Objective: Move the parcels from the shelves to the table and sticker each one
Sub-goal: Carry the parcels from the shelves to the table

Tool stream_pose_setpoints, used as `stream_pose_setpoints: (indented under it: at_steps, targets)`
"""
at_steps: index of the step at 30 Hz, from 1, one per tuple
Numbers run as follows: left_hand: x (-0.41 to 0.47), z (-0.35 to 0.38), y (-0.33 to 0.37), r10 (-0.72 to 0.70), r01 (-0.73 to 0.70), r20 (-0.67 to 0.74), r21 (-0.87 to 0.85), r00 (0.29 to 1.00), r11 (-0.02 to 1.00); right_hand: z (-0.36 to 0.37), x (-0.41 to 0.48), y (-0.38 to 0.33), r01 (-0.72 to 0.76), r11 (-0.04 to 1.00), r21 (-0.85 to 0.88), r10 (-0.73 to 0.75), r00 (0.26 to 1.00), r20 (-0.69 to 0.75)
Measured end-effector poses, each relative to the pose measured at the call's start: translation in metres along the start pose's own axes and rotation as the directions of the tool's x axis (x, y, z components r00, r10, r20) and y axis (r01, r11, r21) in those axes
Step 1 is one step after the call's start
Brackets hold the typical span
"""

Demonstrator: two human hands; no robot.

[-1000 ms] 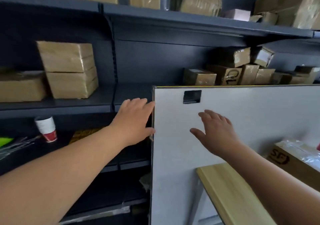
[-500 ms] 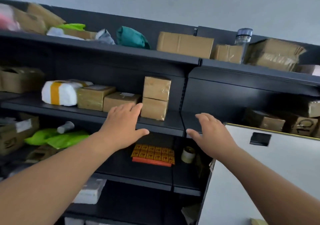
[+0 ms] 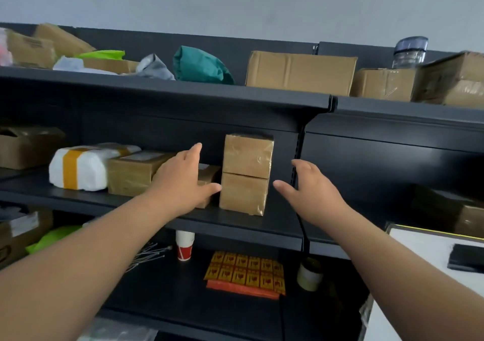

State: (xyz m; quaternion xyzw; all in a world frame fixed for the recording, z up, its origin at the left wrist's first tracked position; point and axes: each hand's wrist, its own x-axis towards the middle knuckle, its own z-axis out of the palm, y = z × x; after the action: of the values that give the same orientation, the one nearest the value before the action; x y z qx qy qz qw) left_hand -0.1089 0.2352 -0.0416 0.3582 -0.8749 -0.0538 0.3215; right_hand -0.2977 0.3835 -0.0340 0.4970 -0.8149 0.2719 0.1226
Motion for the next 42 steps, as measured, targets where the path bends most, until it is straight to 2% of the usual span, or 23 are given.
stream_pose_setpoints:
  at_steps: [8,17,21,29,36,42]
  targets:
    - [0.112,0.046,0.009,-0.086,0.09,0.027,-0.182,0.996,0.979,0.028,0.112,0.025,-0.013,0.997,0.079,0.012,1.0,0.014]
    - [0.176,0.086,0.006,-0.117,0.166,0.138,-0.429,0.983,0.888,0.057,0.171,0.042,-0.005,0.946,0.324,-0.028,0.995,0.095]
    - [0.175,0.09,0.012,-0.107,0.115,0.044,-0.471,0.993,0.874,0.066,0.173,0.037,-0.022,0.919,0.394,0.003,0.999,0.049]
    - [0.123,0.069,0.033,-0.012,-0.057,-0.139,-0.482,0.99,0.874,0.039,0.12,0.026,0.036,0.905,0.425,0.021,0.992,-0.128]
    - [0.041,0.044,0.048,0.107,-0.161,-0.138,-0.482,0.985,0.861,0.013,0.02,0.005,-0.047,0.919,0.391,0.123,0.977,-0.173]
    - [-0.034,0.026,0.062,0.222,-0.235,-0.092,-0.549,0.971,0.802,-0.005,-0.078,-0.013,-0.157,0.908,0.389,0.252,0.945,-0.208]
